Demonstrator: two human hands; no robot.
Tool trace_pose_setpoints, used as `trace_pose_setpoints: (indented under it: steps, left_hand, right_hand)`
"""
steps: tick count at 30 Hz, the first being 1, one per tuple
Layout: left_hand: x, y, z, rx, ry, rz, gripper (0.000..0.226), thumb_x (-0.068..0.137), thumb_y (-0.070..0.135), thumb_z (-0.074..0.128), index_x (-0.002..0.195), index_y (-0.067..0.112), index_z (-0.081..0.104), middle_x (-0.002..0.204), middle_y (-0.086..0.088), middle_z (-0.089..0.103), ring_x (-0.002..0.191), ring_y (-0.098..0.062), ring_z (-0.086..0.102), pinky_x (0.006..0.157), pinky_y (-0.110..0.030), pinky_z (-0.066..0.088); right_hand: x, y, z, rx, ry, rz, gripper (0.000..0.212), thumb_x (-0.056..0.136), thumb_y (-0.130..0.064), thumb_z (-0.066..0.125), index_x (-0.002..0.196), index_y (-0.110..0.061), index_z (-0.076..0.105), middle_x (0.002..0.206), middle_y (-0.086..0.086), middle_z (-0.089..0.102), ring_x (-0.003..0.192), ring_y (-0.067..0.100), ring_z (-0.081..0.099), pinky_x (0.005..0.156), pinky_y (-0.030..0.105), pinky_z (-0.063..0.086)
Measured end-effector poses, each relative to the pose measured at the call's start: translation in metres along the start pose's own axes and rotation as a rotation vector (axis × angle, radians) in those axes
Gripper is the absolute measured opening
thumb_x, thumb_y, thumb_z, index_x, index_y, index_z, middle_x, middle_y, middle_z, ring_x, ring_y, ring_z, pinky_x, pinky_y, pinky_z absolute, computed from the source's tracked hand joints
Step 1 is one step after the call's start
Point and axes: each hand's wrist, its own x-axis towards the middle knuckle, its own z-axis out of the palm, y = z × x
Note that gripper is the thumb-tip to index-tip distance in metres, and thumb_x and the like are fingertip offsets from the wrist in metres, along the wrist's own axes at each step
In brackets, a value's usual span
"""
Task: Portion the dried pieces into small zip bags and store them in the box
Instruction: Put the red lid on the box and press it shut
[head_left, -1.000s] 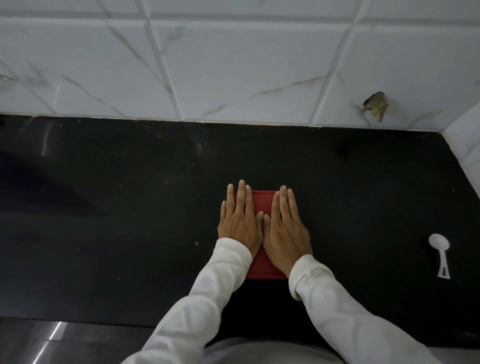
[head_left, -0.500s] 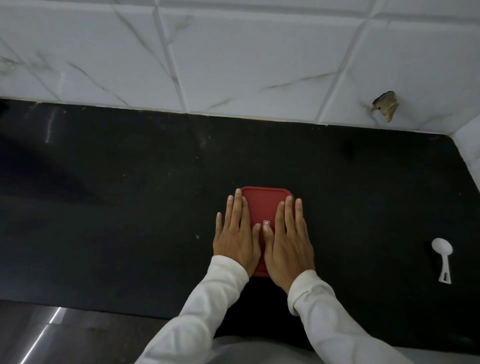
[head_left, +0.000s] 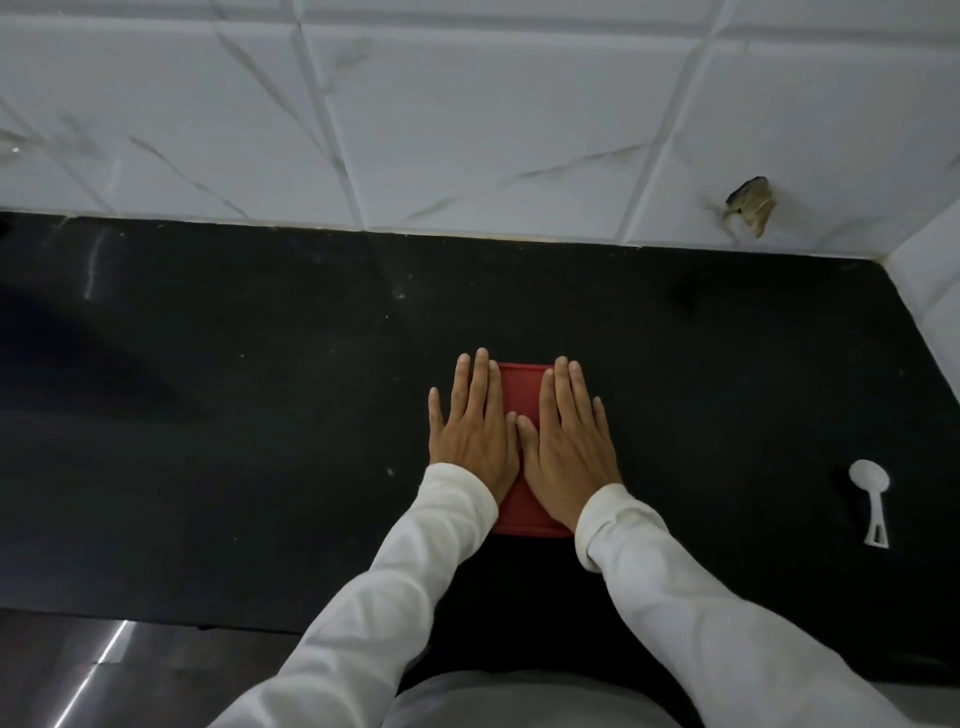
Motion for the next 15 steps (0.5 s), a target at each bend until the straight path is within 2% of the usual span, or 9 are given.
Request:
trace_pose_setpoints:
  steps: [2,6,10,13,15]
  left_hand:
    - [0.000,0.000,0.001,-0.013,0.002,0.005,0.079,0.085,0.041,-0.013,0.158,0.012,-0.009,0.166,-0.001,-0.018,0.149,-0.017,-0.023,0.124,-0.050,0.000]
    - [0.000,0.000,-0.001,-0.021,-0.007,0.017,0.079,0.085,0.043,-0.012,0.157,0.011,-0.009,0.166,-0.002,-0.019,0.147,-0.018,-0.027,0.125,-0.048,0.000]
    - [0.000,-0.001,0.000,-0.015,-0.002,0.005,0.077,0.088,0.043,-0.009,0.158,0.012,-0.007,0.166,0.000,-0.018,0.150,-0.020,-0.023,0.125,-0.050,0.002]
    - [-0.005,0.001,-0.008,-0.014,-0.035,-0.020,0.066,0.100,0.042,0.008,0.159,0.014,-0.004,0.166,0.000,-0.018,0.152,-0.020,-0.020,0.124,-0.053,0.006]
    - [-0.012,0.003,-0.022,-0.052,0.006,-0.043,0.065,0.102,0.044,0.018,0.160,0.015,0.006,0.167,-0.003,-0.012,0.153,-0.021,-0.015,0.124,-0.053,0.006]
  right_hand:
    - [0.000,0.001,0.003,0.026,0.020,-0.011,0.066,0.102,-0.045,0.012,0.153,-0.009,-0.008,0.161,0.005,-0.018,0.147,0.016,-0.019,0.122,0.041,0.003]
    - [0.002,0.002,0.007,-0.013,0.041,-0.020,0.070,0.098,-0.048,0.002,0.153,-0.005,-0.006,0.161,0.008,-0.014,0.148,0.019,-0.016,0.122,0.038,0.008]
    - [0.002,0.002,0.006,0.015,0.017,-0.010,0.069,0.098,-0.048,0.002,0.153,-0.008,-0.009,0.161,0.006,-0.019,0.147,0.017,-0.020,0.122,0.042,0.007]
    - [-0.001,0.003,0.000,0.080,0.014,-0.022,0.068,0.100,-0.048,0.009,0.153,-0.010,-0.008,0.161,0.003,-0.019,0.146,0.015,-0.022,0.122,0.047,0.006]
    - [-0.007,0.009,-0.009,0.184,0.052,-0.042,0.069,0.100,-0.050,0.013,0.154,-0.012,-0.006,0.161,0.000,-0.017,0.146,0.013,-0.023,0.122,0.044,0.002]
